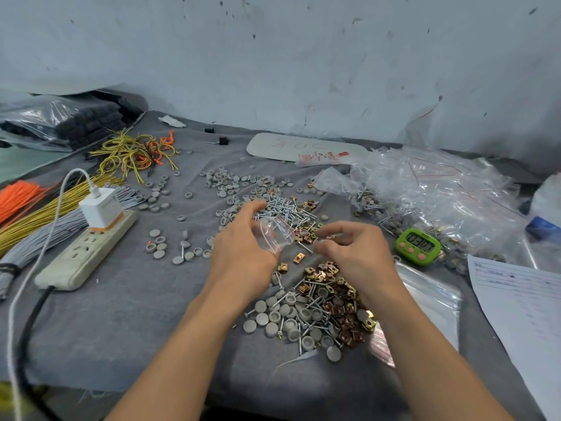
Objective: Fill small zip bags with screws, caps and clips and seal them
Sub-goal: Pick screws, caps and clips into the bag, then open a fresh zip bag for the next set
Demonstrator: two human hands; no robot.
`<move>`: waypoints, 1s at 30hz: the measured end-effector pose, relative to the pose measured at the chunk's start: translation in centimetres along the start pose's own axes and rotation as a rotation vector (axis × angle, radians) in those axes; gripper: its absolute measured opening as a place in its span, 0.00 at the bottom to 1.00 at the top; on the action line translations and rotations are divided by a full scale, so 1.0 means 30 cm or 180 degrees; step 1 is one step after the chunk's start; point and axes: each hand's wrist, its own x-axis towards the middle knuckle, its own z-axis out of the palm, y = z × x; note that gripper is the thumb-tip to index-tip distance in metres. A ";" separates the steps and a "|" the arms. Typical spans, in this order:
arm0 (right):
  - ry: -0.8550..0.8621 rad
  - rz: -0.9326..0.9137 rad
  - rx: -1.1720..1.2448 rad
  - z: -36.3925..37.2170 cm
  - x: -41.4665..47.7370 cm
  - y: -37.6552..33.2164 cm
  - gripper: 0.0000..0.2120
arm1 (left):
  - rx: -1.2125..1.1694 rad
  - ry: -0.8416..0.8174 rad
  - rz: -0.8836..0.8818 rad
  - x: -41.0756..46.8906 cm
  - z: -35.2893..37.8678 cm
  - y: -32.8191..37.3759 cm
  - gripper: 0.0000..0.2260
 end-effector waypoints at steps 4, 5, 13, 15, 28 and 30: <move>-0.0115 -0.0321 0.0729 0.019 -0.035 -0.059 0.14 | 0.0028 -0.0098 0.0032 -0.009 0.006 0.015 0.35; -0.0113 -0.0385 0.0748 0.026 -0.039 -0.073 0.13 | 0.0008 -0.0112 0.0054 -0.013 0.007 0.016 0.35; 0.0016 -0.0815 0.0425 0.109 -0.061 -0.124 0.09 | -0.0022 -0.0309 0.0181 -0.022 -0.012 0.019 0.34; 0.0425 -0.0631 0.0225 0.091 -0.041 -0.099 0.08 | 0.0012 -0.0225 0.0122 -0.019 -0.023 0.015 0.28; -0.1330 0.0044 0.0345 0.175 -0.063 -0.066 0.04 | -0.3435 -0.0875 -0.0951 0.011 -0.117 0.037 0.14; -0.1256 0.0160 0.0560 0.167 -0.058 -0.063 0.08 | -0.2843 -0.0559 -0.1035 0.023 -0.124 0.016 0.09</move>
